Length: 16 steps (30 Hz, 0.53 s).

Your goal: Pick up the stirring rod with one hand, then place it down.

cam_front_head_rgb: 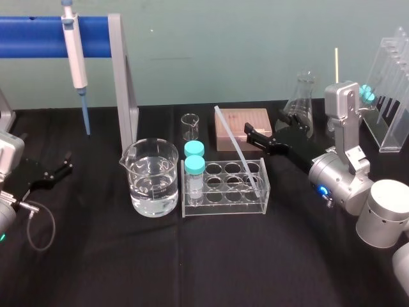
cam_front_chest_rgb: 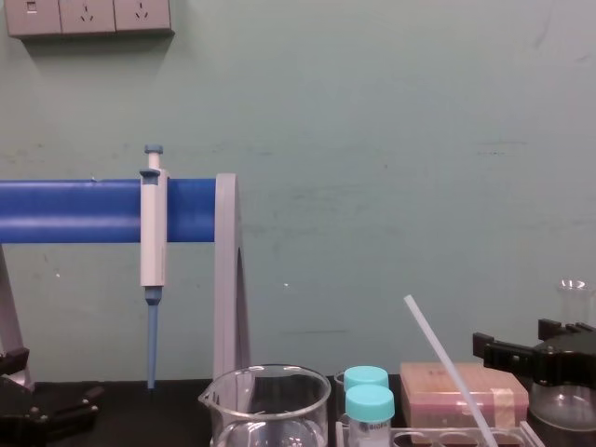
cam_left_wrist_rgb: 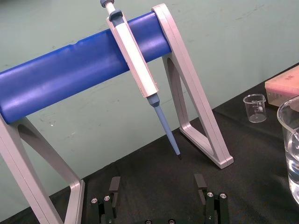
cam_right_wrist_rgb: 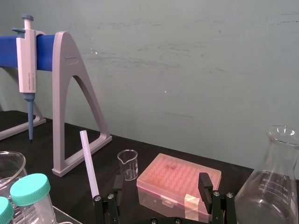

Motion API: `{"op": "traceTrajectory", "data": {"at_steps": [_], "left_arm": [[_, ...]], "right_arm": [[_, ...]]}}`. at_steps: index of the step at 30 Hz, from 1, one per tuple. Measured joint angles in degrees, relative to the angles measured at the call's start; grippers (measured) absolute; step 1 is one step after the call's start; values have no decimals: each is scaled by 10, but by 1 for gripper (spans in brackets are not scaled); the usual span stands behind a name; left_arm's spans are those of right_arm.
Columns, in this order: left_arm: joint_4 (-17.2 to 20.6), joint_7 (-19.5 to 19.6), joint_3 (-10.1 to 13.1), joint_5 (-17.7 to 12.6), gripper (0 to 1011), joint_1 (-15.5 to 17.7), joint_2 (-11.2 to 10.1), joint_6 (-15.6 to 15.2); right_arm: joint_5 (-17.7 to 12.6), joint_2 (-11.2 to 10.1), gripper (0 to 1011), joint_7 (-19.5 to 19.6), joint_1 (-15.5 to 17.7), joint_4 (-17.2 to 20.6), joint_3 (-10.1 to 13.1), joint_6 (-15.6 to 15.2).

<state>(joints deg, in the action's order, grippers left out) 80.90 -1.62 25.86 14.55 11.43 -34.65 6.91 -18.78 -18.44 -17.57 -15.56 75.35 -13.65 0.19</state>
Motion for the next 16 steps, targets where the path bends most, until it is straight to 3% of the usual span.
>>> {"op": "traceTrajectory", "data": {"at_steps": [16], "left_arm": [[0, 0, 0, 0, 1000, 0, 0, 0]], "right_arm": [[0, 0, 1000, 1, 0, 0, 0, 0]]}}
